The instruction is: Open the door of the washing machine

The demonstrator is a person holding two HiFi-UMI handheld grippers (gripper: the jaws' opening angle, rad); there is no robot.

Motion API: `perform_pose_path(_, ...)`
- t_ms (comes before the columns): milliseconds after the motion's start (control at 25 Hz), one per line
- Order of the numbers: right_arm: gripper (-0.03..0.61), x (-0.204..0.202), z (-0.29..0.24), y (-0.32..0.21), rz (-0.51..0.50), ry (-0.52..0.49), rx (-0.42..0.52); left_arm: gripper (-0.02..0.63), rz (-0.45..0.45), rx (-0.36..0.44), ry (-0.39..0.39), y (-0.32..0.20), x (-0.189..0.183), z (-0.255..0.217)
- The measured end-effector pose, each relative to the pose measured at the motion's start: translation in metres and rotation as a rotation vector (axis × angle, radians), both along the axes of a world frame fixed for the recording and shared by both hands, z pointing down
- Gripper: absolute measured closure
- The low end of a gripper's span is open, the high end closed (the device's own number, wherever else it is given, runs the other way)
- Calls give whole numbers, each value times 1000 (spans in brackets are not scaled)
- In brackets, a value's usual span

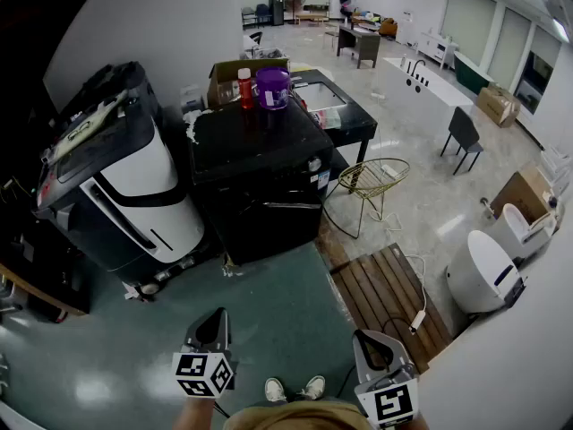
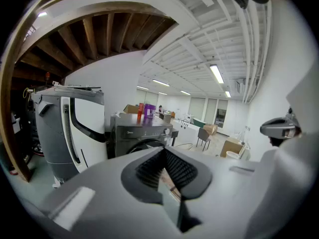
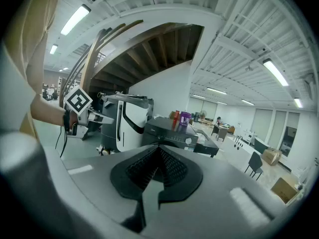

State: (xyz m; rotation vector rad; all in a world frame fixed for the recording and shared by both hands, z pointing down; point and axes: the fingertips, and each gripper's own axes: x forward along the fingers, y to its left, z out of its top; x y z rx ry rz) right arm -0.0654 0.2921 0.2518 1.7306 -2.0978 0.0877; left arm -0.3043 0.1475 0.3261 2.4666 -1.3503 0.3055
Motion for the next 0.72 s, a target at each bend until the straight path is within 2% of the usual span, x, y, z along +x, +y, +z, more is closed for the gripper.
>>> perform_pose_path(400,574,5,5,-3,-31,39,8,552,-33,-9,11,-1,0,3)
perform_pose_path(560,574,12,12,-2,-49,105,7,552,-55,-38,43,-2,2,8)
perform_pose_path(720,574,23,16,-4,-53,124,6,551,-59,-80,83,-3,9,14)
